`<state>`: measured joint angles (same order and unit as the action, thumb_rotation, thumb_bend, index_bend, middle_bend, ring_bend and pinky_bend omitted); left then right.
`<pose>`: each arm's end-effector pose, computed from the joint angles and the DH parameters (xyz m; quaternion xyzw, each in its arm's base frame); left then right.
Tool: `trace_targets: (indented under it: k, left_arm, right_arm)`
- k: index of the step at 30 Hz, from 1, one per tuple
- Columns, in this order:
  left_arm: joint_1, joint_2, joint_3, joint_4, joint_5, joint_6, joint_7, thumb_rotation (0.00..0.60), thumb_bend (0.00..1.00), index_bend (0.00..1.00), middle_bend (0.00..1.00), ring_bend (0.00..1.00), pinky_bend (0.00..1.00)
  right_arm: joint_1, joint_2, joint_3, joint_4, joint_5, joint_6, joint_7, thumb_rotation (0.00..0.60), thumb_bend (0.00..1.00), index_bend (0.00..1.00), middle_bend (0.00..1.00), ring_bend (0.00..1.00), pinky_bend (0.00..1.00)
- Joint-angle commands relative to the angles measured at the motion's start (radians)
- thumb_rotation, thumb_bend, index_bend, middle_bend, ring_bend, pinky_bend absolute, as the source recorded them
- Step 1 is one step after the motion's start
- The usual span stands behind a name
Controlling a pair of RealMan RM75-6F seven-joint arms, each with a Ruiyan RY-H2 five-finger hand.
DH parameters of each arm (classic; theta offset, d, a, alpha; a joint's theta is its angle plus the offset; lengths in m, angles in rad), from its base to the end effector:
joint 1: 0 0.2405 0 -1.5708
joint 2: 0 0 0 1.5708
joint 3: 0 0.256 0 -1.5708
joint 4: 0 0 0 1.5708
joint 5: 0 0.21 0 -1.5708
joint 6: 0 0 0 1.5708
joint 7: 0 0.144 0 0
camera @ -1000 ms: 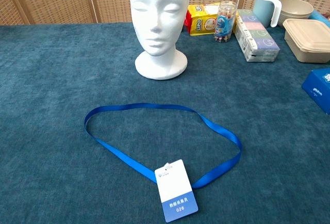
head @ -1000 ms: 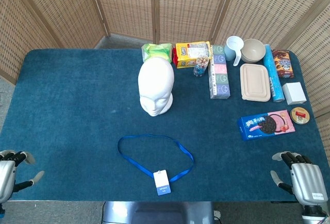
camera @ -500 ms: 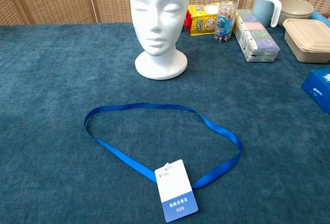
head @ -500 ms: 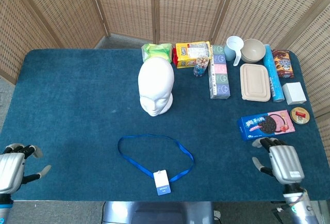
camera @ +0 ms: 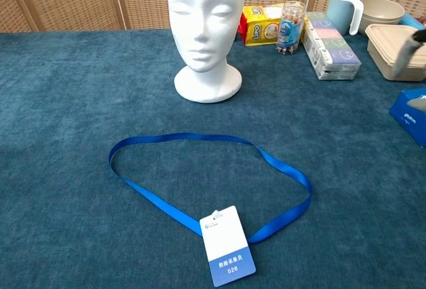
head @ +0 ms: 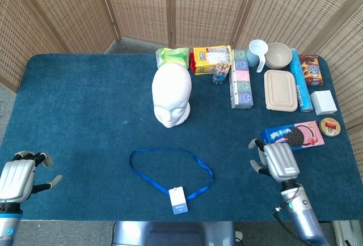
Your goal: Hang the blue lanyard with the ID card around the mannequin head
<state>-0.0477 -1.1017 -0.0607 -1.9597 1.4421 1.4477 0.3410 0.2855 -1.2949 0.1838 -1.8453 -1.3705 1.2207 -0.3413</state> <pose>-0.2531 0.1669 0.1388 -0.5966 -0.4165 -0.3569 0.5859 -0.2051 -0.2450 0.0784 0.6501 -0.4059 0.4144 0.4908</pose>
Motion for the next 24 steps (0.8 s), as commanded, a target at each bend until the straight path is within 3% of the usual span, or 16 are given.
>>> trace_targets:
  k: [1,7,24]
  left_arm:
    - [-0.009,-0.005,-0.005,0.001,-0.008,-0.008,0.005,0.508,0.18,0.53,0.54,0.47,0.27]
    - [-0.031,-0.010,-0.015,0.002,-0.020,-0.021,0.016,0.505,0.18,0.53,0.54,0.47,0.27]
    - [-0.072,-0.006,-0.028,-0.006,-0.034,-0.039,0.032,0.509,0.18,0.53,0.54,0.47,0.27]
  right_arm:
    - [0.027,-0.031,0.010,-0.007,0.038,-0.026,-0.038,0.599,0.29,0.43,0.93,1.00,1.00]
    - [0.078,-0.080,0.014,-0.022,0.121,-0.074,-0.107,0.600,0.29,0.45,0.98,1.00,1.00]
    - [0.201,-0.238,0.013,0.007,0.247,-0.115,-0.259,0.600,0.31,0.45,0.98,1.00,1.00]
